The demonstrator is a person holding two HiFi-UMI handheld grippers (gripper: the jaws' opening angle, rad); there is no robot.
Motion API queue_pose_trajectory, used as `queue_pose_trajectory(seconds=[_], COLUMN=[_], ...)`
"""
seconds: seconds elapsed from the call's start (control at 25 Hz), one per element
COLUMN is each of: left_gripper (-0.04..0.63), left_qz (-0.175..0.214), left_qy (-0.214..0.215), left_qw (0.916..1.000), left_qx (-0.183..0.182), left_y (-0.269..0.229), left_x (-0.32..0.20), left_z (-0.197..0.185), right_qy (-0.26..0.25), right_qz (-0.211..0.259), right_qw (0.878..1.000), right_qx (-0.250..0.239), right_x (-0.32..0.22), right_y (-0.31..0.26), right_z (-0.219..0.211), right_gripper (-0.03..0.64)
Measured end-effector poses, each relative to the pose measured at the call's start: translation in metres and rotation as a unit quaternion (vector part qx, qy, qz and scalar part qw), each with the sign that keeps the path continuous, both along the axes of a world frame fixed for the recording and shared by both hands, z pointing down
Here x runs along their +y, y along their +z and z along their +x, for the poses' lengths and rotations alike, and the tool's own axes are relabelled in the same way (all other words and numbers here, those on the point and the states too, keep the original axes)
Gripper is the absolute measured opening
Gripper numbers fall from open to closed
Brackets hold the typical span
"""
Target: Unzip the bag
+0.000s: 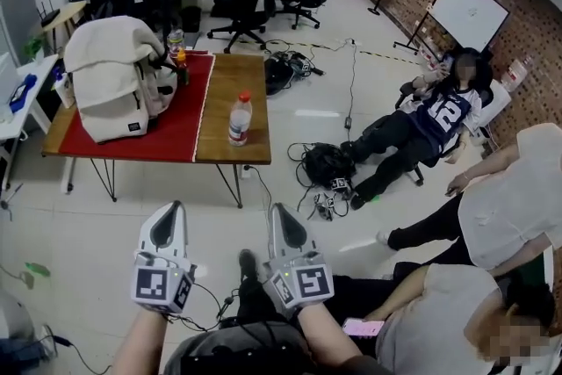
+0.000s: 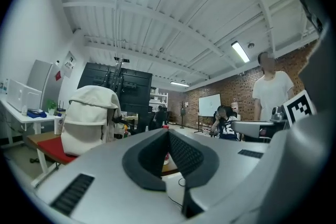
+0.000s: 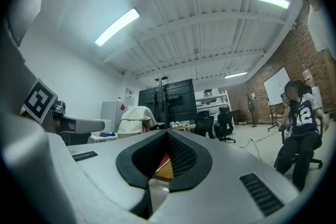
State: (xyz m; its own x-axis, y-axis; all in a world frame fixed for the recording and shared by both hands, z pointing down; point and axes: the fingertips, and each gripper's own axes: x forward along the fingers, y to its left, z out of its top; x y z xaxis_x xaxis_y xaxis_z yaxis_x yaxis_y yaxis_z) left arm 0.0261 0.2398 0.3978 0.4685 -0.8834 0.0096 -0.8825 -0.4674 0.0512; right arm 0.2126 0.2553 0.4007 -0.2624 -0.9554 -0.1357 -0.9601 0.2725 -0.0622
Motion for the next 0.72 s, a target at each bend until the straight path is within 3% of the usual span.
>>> queue_pose_trajectory(seconds=[0.36,0.72], left_gripper=[0.025,0.026], left_qz=[-0.023,-0.01], left_qy=[0.0,0.003], left_qw=[0.9995,0.9999], left_qx=[-0.02,-0.004], left_y=[0.027,0.015], left_x=[-0.132,-0.252], left_z=[0.043,0.101], right_qy=[-0.011,-0.01], right_qz=[-0.015,0.004], right_qw=[1.0,1.0], right_qx=[0.0,-0.015], right_x=[-0.136,-0.259], right_y=[0.027,0.013], right_z=[0.04,0.1], right_gripper=[0.017,0.015])
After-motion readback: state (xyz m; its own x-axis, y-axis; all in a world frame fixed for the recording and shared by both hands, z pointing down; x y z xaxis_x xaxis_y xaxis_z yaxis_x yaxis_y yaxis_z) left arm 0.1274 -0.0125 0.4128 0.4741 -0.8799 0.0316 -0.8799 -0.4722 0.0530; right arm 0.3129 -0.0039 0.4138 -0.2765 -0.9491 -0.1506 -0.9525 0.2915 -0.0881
